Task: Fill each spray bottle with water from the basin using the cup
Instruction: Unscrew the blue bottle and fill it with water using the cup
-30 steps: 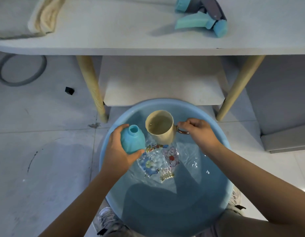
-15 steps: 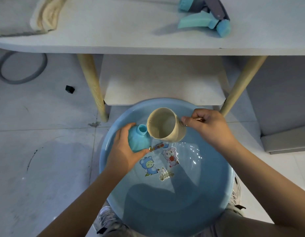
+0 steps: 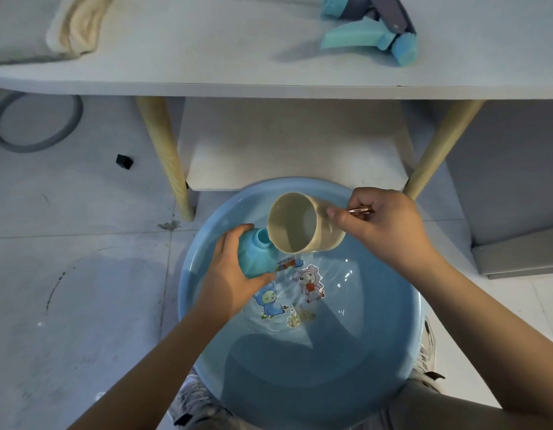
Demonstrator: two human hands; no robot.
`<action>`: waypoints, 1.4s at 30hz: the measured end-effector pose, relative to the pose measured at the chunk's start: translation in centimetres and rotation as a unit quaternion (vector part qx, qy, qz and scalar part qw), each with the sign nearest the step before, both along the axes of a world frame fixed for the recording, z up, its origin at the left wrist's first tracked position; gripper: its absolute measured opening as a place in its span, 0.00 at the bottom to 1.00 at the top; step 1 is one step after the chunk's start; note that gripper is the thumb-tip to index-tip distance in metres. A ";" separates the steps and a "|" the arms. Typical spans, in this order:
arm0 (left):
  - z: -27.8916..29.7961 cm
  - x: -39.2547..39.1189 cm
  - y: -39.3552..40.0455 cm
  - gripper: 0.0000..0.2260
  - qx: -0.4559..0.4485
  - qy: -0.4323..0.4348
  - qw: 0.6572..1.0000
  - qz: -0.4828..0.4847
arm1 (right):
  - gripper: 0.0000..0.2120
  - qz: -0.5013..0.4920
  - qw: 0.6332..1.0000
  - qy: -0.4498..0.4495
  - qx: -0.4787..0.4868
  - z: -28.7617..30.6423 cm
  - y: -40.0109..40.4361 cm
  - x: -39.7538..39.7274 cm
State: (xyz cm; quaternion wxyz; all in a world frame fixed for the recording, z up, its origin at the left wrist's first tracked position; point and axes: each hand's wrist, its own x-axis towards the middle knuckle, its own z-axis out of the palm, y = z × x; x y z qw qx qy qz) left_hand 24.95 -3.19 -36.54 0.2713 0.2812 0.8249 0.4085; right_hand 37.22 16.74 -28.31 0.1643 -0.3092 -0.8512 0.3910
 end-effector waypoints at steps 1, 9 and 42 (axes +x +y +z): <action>0.0 0.0 0.0 0.37 0.000 -0.003 1.000 -0.001 | 0.23 0.003 1.000 0.000 0.019 0.1 0.0 0.0; 0.3 0.2 0.3 0.37 0.007 -0.009 1.000 -0.003 | 0.17 0.006 0.994 0.020 0.107 0.6 -0.2 -0.1; -0.2 0.5 0.4 0.37 0.012 -0.024 1.000 0.003 | 0.17 0.029 0.966 0.085 0.244 1.3 -0.3 -1.0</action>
